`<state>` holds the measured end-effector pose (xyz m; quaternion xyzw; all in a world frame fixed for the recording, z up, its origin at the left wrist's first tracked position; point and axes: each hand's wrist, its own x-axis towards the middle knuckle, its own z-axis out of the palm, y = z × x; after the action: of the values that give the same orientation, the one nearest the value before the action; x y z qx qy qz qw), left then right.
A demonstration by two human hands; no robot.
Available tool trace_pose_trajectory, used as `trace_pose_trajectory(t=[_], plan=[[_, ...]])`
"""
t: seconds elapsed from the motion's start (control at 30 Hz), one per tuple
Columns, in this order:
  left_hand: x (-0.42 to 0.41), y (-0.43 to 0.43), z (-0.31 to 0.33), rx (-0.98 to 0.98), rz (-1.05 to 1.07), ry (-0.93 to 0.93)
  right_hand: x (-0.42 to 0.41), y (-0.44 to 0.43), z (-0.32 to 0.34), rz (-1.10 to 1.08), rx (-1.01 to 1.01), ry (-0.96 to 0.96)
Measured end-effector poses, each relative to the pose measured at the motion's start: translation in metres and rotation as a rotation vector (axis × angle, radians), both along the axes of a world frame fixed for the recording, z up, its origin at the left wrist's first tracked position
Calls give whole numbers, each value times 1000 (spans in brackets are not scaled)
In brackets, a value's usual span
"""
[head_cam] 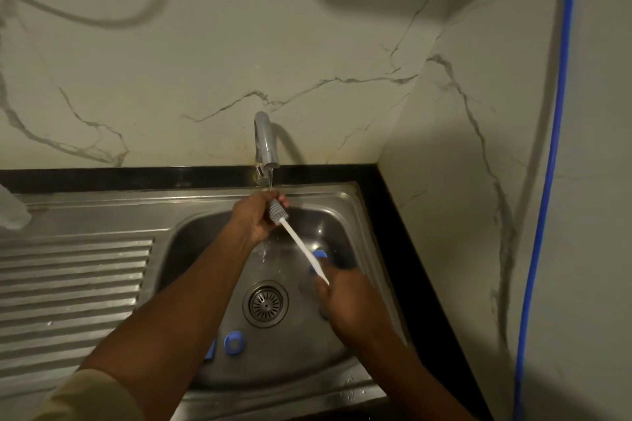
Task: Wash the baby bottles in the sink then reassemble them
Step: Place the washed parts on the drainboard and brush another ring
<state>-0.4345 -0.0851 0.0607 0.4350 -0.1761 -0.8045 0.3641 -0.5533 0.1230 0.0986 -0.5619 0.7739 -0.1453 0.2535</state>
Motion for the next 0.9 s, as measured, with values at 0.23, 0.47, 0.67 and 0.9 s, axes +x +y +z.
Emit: trace_pose_trajectory(t=[0.23,0.47,0.67,0.9], plan=[[12,3,7,43,-129,272,-7,-3,25,-412,264,-1402],[0,0,1,-10,47,72,0,7,-5,-9,-138,-94],[15,11,4,44,-92,261,4,8,21,-370,197,-1119],[2,13,4,-33,-8,157,8,15,5,-70,-152,-271]])
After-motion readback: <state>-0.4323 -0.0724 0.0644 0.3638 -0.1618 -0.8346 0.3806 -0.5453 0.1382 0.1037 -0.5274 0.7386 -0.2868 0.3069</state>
